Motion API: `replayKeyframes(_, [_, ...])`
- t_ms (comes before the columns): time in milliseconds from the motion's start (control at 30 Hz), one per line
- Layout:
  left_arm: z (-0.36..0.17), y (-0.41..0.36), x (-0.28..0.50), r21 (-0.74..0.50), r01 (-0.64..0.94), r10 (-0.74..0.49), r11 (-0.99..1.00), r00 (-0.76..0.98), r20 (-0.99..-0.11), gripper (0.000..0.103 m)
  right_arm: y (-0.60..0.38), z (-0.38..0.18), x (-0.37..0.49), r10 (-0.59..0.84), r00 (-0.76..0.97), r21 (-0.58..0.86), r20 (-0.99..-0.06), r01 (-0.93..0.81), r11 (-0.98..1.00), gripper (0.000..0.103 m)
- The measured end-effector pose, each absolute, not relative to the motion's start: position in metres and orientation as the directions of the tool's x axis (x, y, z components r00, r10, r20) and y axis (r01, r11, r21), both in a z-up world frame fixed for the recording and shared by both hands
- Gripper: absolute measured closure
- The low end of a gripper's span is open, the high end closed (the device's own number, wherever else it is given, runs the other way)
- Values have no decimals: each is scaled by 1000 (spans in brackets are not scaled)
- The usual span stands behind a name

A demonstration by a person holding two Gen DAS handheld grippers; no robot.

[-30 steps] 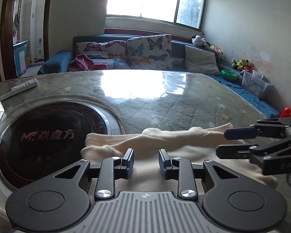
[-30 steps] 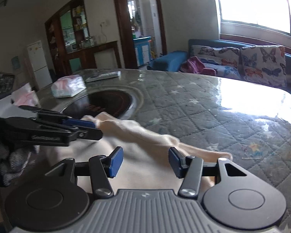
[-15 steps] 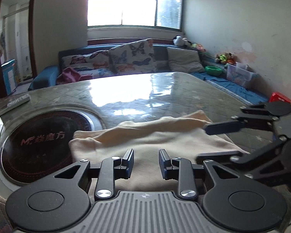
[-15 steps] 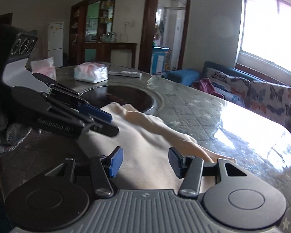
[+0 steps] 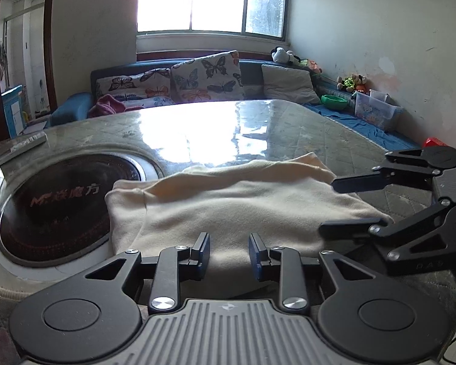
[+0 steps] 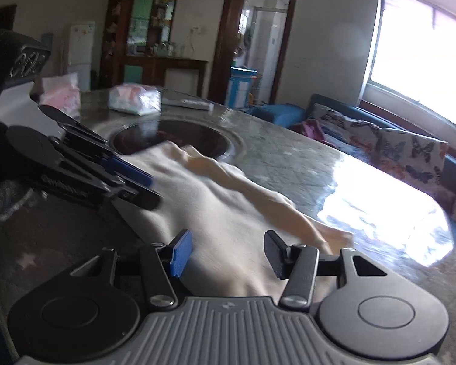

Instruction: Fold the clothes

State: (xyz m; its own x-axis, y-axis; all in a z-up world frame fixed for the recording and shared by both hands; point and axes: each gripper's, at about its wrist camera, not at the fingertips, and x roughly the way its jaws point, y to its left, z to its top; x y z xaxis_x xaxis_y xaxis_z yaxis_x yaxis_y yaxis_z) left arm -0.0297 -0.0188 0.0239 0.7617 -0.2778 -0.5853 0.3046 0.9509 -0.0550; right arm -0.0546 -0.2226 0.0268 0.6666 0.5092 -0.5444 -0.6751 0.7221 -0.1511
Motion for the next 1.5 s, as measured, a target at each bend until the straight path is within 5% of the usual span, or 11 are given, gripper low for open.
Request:
replayKeyframes(400, [26, -4, -30, -83, 242, -244, 967, 773, -586, 67, -253, 24, -49, 457, 683, -92, -569, -606, 790, 48])
replayKeyframes(767, [28, -6, -36, -80, 226, -230, 971, 783, -578, 54, -253, 19, -54, 418, 714, -116, -562, -568, 815, 39])
replayKeyframes(900, [33, -3, -39, -99, 214, -231, 972, 784, -577, 43, -257, 28, -57, 423, 728, -86, -539, -548, 832, 21])
replayKeyframes(1033, [34, -1, -40, -107, 199, -224, 974, 780, -584, 34, -256, 27, -60, 413, 735, -78, -539, -531, 844, 16])
replayKeyframes(1167, [37, -2, -44, -88, 199, -213, 976, 788, -578, 19, -256, 29, -64, 409, 742, -56, -532, -512, 857, 1])
replayKeyframes(1333, [40, -1, -49, -86, 182, -198, 979, 798, -569, 0, -253, 34, -71, 401, 761, -52, -510, -493, 869, 0])
replayKeyframes(1500, [43, 0, -53, -81, 178, -192, 981, 801, -566, 0, -250, 37, -77, 407, 763, -33, -503, -488, 872, 0])
